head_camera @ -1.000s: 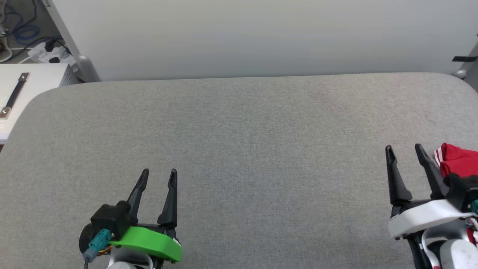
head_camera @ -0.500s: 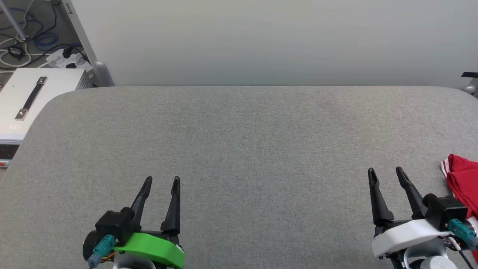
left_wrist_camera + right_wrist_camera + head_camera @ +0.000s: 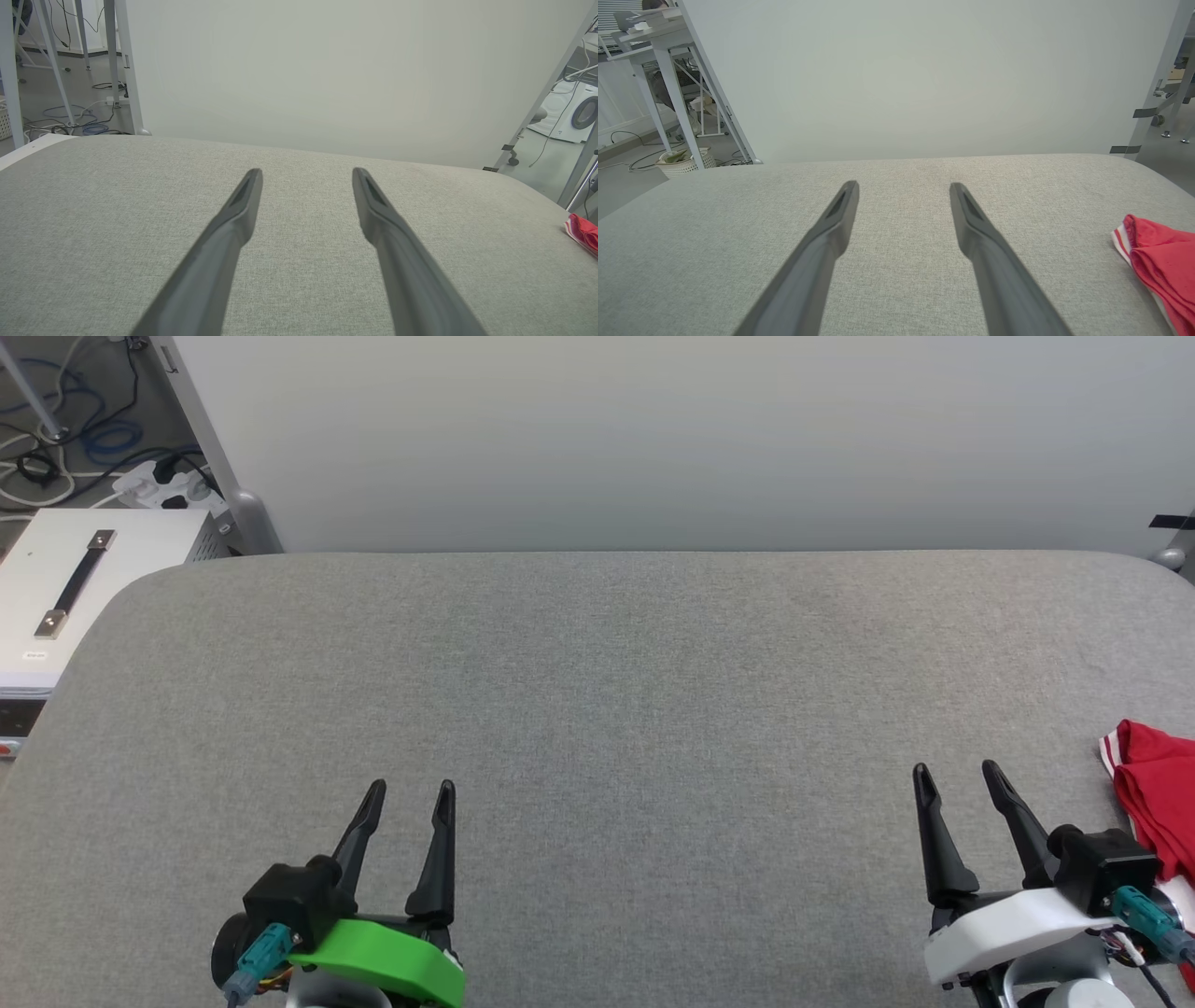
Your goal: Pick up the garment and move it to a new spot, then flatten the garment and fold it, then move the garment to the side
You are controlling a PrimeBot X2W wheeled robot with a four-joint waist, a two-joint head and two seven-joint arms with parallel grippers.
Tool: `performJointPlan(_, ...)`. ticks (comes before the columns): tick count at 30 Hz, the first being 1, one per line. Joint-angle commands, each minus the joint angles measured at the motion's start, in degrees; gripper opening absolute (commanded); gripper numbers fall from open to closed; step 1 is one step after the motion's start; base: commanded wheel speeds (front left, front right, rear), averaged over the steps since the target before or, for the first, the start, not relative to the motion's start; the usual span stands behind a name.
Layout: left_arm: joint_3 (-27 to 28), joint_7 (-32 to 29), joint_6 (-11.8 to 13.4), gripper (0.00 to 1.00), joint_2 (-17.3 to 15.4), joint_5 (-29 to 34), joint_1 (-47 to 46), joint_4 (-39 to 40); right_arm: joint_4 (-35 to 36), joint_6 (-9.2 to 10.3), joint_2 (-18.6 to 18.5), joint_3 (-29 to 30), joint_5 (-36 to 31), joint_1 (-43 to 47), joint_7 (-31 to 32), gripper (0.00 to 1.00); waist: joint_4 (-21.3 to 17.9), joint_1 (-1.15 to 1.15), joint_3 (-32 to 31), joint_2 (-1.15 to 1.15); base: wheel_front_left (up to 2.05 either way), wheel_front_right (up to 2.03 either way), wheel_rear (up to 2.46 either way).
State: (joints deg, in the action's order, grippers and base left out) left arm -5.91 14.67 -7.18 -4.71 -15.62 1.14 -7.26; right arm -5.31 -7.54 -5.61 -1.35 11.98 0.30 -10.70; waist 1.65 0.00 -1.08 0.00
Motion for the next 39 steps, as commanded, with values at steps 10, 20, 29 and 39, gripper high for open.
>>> performJointPlan(10,-0.62,-0.09,-0.13,0.0,0.03,-1.25,-0.04,0.27,-0.03,0.0,-0.01,-0.34,0.02,-0.03,0.02,0.0,-0.09,0.0,0.27,0.0,0.0,0.0,0.0)
performJointPlan(20,-0.1,-1.24,0.44,0.0,0.17,0.08,-0.13,0.82,0.39,0.0,0.2,-0.21,-0.92,-0.05,0.86,0.0,-0.21,0.0,0.33,0.0,0.0,0.0,0.0)
performJointPlan(29,0.36,-2.28,0.97,0.0,0.3,1.28,-0.2,1.32,0.77,0.01,0.4,-0.09,-1.78,-0.07,1.63,0.0,-0.32,0.0,0.39,0.0,0.0,0.0,0.0)
performJointPlan(39,0.87,-3.4,1.53,0.0,0.44,2.58,-0.29,1.86,1.18,0.01,0.61,0.04,-2.71,-0.09,2.45,0.0,-0.44,0.0,0.45,0.0,0.0,0.0,0.0)
